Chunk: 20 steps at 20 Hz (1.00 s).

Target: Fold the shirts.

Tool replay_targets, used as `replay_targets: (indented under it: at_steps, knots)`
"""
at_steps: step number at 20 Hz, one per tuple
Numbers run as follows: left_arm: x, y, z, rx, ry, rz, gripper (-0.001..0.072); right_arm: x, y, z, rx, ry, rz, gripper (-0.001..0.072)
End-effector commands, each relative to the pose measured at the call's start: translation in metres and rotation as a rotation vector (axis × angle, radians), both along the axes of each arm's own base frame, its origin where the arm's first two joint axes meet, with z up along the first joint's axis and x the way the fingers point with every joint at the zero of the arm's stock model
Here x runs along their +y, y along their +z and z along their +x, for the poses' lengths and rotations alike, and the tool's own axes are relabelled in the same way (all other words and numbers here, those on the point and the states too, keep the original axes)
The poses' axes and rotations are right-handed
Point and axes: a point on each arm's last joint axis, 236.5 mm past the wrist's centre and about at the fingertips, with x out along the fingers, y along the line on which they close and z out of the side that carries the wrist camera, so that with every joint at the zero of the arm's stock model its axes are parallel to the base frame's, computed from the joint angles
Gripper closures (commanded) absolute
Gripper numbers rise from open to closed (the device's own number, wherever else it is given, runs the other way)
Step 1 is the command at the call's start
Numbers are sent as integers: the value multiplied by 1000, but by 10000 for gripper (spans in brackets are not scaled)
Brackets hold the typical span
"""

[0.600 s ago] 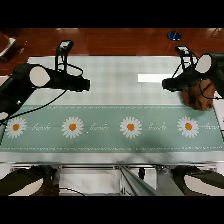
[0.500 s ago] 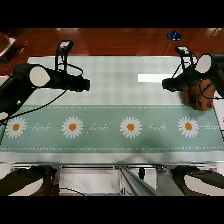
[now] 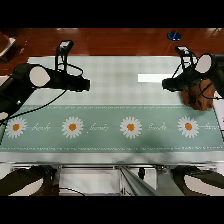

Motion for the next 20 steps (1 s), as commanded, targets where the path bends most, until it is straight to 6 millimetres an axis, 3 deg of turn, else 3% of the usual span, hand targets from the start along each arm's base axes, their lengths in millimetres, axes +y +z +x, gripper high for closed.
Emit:
replay_targets:
  at_steps: [1,7,10,12,13,14,15,17,19,20]
  knots:
    - [0,0,0,1,-1,0,689,1,0,0,0,1,0,690]
    - [0,0,1,-5,1,-2,689,1,2,6,-27,0,4,690]
    - [-4,9,20,-85,24,-32,689,-2,14,34,-155,11,-17,690]
    - [-5,8,33,-116,40,-42,671,-16,28,58,-274,30,-94,688]
    - [-5,6,42,-139,55,-50,528,-24,36,68,-330,40,-136,563]
    - [-6,1,49,-150,63,-53,255,-28,43,77,-375,50,-168,292]
    - [-7,-3,56,-160,76,-59,199,-37,50,85,-418,71,-228,292]
    - [-7,-12,59,-148,79,-54,199,-78,69,98,-489,53,-387,292]
    - [-7,-13,59,-147,79,-51,199,-144,79,98,-521,-143,-429,293]
    - [-7,-13,59,-147,79,-50,199,-178,74,90,-506,-269,-403,294]
